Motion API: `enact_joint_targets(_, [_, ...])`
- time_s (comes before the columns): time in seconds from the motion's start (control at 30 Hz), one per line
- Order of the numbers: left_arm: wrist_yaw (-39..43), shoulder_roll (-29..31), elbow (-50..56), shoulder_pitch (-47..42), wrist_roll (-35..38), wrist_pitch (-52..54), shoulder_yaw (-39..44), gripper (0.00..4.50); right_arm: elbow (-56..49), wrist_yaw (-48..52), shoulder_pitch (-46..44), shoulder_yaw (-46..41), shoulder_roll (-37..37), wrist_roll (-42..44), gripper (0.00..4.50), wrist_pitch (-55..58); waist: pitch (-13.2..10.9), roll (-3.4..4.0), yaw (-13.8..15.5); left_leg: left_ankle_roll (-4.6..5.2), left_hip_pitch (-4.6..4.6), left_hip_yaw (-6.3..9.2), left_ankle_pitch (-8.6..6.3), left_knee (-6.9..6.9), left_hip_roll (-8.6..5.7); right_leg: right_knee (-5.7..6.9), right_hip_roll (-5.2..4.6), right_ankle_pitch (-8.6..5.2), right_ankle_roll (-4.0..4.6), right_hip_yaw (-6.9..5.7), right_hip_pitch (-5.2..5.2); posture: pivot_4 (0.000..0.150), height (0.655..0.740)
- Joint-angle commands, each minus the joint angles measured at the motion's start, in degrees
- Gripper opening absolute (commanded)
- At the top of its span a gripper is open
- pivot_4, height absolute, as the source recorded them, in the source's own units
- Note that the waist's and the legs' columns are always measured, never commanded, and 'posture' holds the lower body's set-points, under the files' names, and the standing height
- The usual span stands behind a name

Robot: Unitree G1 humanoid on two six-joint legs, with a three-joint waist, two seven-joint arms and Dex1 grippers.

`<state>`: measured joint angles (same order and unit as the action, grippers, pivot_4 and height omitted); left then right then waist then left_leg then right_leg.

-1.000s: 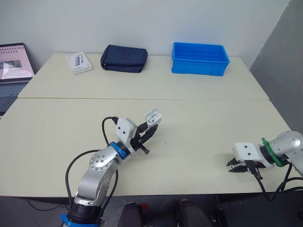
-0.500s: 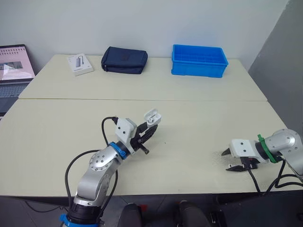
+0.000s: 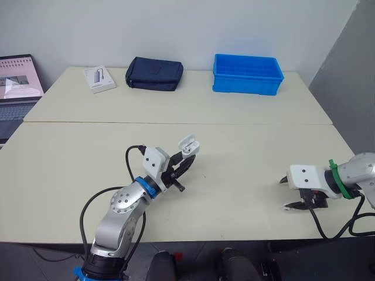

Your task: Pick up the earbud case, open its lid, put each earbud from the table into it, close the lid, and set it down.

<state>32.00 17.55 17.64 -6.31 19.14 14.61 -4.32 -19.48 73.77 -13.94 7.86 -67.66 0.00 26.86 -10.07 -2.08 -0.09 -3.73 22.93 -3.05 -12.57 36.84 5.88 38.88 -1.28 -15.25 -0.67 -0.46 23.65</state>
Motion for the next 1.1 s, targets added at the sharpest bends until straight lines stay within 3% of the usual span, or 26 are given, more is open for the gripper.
enact_joint_targets(0.03, [0.03, -0.44, 2.43, 0.07, 0.36, -0.40, -0.45, 0.77, -4.80, -0.58, 0.96, 2.12, -1.26, -1.70, 3.54, 6.83, 0.00, 0.00, 0.01, 0.00, 0.01, 0.00, 0.00, 0.00, 0.00, 0.00, 0.00, 0.00, 0.00, -0.01, 0.01, 0.150, 0.7218])
enact_joint_targets(0.47, [-0.63, -0.38, 2.37, 0.16, 0.02, -0.31, -0.28, 0.77, 1.36, -1.68, -2.11, 9.52, 1.77, -5.24, 3.54, 8.54, 0.02, -0.03, -0.07, 0.00, 0.06, -0.03, 0.00, 0.01, -0.01, -0.02, 0.00, -0.01, 0.01, 0.03, 0.07, 0.150, 0.7218])
enact_joint_targets(0.57, [-0.82, -0.37, 2.39, 0.21, -0.06, -0.33, -0.23, 0.77, 1.48, -1.21, -2.70, 9.90, 2.21, -4.76, 2.93, 8.89, 0.01, -0.04, -0.09, 0.00, 0.06, -0.03, 0.00, 0.03, -0.01, -0.02, 0.00, -0.03, 0.04, 0.03, 0.06, 0.150, 0.7218])
enact_joint_targets(0.8, [-0.83, -0.21, 2.01, 0.02, -0.24, -0.67, -0.39, 0.77, 0.64, 0.43, -2.40, 9.71, 2.87, -3.51, 0.50, 9.79, 0.03, -0.06, -0.11, 0.00, 0.04, -0.03, 0.00, 0.08, -0.01, -0.02, 0.00, -0.10, 0.19, 0.05, 0.04, 0.150, 0.7218])
enact_joint_targets(0.97, [-0.49, -0.34, 1.37, -0.48, -0.22, -1.11, -0.60, 0.77, 0.29, -0.41, -2.79, 7.47, 2.98, -2.33, 0.37, 9.14, 0.03, -0.06, -0.11, 0.00, 0.04, -0.03, 0.00, 0.05, -0.01, -0.02, 0.00, -0.11, 0.20, 0.04, 0.05, 0.150, 0.7218])
enact_joint_targets(1.1, [0.36, -0.61, 0.72, -1.23, 0.38, -1.79, -0.37, 0.77, -1.55, -1.97, -5.46, 0.89, 6.73, 3.70, 0.37, 8.31, 0.01, -0.07, -0.16, 0.00, 0.06, -0.05, 0.00, 0.04, -0.01, 0.01, 0.00, -0.06, 0.11, 0.05, 0.08, 0.150, 0.7218])
